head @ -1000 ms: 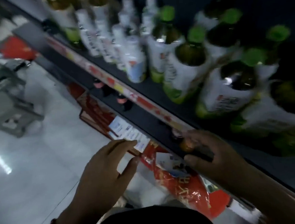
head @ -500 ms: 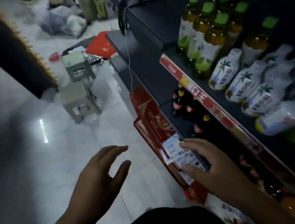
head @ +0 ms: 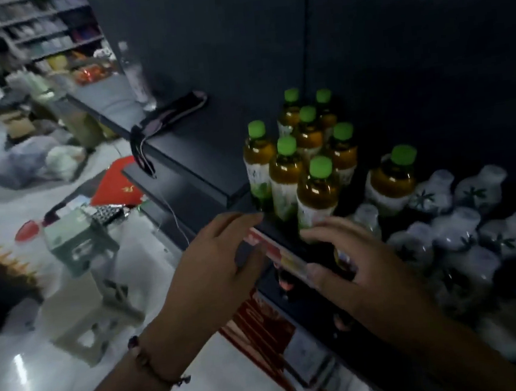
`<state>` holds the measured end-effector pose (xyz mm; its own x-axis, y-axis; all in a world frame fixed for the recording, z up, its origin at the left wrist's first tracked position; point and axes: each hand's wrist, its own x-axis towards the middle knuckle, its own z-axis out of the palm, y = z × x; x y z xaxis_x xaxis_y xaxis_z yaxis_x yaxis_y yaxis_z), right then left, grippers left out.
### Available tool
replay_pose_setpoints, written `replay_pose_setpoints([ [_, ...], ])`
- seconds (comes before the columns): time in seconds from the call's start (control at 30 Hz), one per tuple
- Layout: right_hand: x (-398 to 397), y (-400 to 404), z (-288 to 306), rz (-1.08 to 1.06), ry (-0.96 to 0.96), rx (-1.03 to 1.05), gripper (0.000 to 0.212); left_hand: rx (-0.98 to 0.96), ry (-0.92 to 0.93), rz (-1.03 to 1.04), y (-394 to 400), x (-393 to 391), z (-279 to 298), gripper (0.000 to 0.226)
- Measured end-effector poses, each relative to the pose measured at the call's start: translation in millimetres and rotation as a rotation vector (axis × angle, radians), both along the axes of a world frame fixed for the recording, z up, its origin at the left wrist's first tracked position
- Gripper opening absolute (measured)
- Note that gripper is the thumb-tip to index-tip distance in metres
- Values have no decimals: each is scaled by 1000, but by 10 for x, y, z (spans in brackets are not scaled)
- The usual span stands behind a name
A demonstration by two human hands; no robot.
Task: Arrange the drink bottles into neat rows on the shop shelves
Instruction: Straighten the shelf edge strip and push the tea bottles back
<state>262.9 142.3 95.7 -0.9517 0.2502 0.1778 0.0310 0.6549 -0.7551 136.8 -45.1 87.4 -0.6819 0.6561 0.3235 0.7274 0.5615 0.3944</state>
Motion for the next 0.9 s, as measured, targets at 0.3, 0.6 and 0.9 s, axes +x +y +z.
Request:
replay_pose_setpoints([
  [0.3,-888,246,556,-135,70,343,49,94,33,-140,718,-1349,191,77],
  [0.6,-1720,352,788,-94,-434,527,47,91,-333,-510,960,-2152,25,80],
  [0.9,-1908,27,729,-353,-521,554,34,89,-529,-763,757,-2535,-51,93],
])
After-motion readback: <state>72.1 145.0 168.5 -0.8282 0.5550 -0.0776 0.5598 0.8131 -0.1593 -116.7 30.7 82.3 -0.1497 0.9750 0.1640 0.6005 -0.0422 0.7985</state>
